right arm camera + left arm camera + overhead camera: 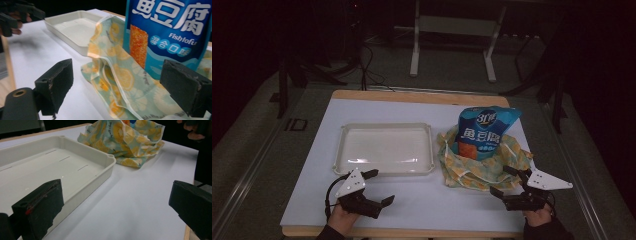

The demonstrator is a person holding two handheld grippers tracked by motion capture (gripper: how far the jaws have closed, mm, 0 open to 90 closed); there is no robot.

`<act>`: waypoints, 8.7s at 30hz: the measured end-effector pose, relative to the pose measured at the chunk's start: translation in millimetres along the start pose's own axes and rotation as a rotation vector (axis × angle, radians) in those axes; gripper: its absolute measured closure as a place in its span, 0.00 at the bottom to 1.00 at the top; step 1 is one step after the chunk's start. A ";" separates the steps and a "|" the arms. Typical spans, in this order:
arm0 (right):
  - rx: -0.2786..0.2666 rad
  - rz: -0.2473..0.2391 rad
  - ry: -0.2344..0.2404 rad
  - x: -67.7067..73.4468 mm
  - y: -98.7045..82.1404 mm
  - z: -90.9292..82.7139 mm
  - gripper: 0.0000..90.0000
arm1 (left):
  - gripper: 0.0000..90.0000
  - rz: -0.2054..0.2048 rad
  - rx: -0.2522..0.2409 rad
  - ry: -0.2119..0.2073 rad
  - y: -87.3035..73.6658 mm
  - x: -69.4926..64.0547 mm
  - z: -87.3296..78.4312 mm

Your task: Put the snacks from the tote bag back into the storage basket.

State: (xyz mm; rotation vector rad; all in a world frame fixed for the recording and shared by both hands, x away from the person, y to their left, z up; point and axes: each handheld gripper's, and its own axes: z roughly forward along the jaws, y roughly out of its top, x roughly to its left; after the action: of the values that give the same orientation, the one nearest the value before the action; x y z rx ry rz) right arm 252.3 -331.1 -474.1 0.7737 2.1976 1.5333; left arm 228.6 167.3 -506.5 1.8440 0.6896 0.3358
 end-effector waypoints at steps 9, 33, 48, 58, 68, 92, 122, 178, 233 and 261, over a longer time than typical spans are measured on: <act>0.045 0.003 -0.002 3.2 0.6 -4.4 0.12 | 0.00 -0.069 0.062 -0.071 1.0 -0.1 5.4; 0.036 -0.012 0.030 -0.3 9.7 -11.4 0.14 | 0.00 -0.030 0.080 -0.159 31.2 -2.9 30.4; 0.047 -0.032 0.035 -7.4 21.5 -10.2 0.15 | 0.00 0.001 0.059 -0.210 57.8 -9.4 52.0; 0.049 -0.049 0.031 -13.0 31.7 -8.8 0.15 | 0.03 0.018 0.067 -0.218 73.4 -12.2 73.1; 0.054 -0.052 0.019 -20.9 40.7 -5.4 0.15 | 0.03 0.020 0.056 -0.209 93.4 -6.9 91.9; 0.068 -0.039 -0.025 -54.4 55.4 8.5 0.24 | 0.07 0.108 0.035 -0.207 144.2 -5.2 147.5; 0.053 0.039 -0.124 -89.1 62.6 44.4 0.52 | 0.48 0.086 0.038 -0.105 163.4 8.0 211.8; 0.088 -0.038 -0.136 -85.4 69.9 56.6 0.99 | 0.98 0.062 0.072 -0.078 180.9 -5.8 234.5; -0.005 -0.164 -0.117 -50.3 180.9 47.4 0.99 | 0.99 0.098 -0.009 -0.010 263.7 -0.9 144.1; -0.002 -0.223 0.002 -5.1 204.3 119.0 0.99 | 0.99 0.039 -0.010 0.096 231.4 34.7 66.7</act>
State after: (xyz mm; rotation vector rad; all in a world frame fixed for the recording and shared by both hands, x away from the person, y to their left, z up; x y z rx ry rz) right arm 371.6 -191.5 -325.1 0.5065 2.1989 1.4260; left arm 360.5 81.0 -321.2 1.8429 0.7175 0.4551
